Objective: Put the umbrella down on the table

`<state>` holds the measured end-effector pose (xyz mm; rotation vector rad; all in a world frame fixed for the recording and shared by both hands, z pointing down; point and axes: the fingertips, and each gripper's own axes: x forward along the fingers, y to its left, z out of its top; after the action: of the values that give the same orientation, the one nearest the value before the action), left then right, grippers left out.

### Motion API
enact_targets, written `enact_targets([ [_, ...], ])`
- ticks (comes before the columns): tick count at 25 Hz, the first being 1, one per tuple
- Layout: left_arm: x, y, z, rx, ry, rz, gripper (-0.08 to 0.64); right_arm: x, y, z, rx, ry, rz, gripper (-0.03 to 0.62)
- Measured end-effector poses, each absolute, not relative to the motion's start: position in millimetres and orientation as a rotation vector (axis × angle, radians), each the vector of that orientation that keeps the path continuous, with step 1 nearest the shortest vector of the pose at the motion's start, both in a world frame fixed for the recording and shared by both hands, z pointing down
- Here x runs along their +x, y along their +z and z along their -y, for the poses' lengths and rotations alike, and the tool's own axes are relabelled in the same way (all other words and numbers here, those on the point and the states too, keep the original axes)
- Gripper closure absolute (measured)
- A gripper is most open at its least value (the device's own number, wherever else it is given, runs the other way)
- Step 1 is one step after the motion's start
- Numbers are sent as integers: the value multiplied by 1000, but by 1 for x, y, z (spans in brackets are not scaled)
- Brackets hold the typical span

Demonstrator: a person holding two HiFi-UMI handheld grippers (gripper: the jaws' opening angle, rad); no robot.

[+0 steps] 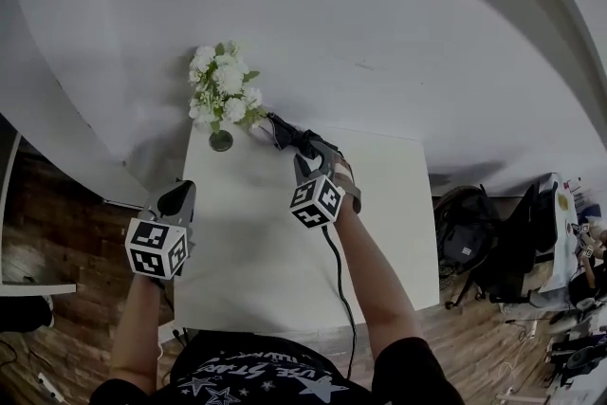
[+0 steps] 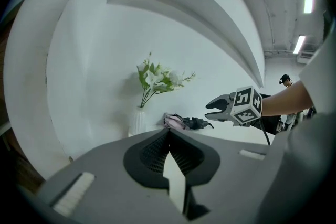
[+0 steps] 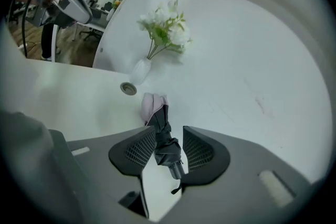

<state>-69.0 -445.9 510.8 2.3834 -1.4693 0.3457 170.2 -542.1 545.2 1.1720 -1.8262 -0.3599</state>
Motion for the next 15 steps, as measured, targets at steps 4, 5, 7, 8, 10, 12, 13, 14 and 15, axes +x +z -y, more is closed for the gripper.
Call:
enact_targets([
  [4,-55,486,424,2400,271,1455,557,174,510,513,1263,-396,1870,449],
  [5,-51,480,418,2408,262,1449,557,174,503,505,1283,-401,1885,451],
  [7,-44,469,406,2423,235,1431,557,174,488,487,1319,-423,1909,474],
  [8,-41,463,399,2427,218,1421,557,173,481,478,1337,-433,1919,491],
  [10,-37,455,387,2435,193,1411,557,173,472,459,1364,-438,1940,525],
  [12,-32,450,373,2444,185,1410,557,171,467,439,1370,-438,1961,534],
  [13,-30,449,366,2448,186,1410,557,170,466,429,1369,-438,1969,535],
  [14,-27,448,359,2452,190,1409,557,170,466,419,1368,-438,1975,538],
  [15,-24,448,351,2456,195,1405,557,171,465,409,1369,-440,1979,544],
])
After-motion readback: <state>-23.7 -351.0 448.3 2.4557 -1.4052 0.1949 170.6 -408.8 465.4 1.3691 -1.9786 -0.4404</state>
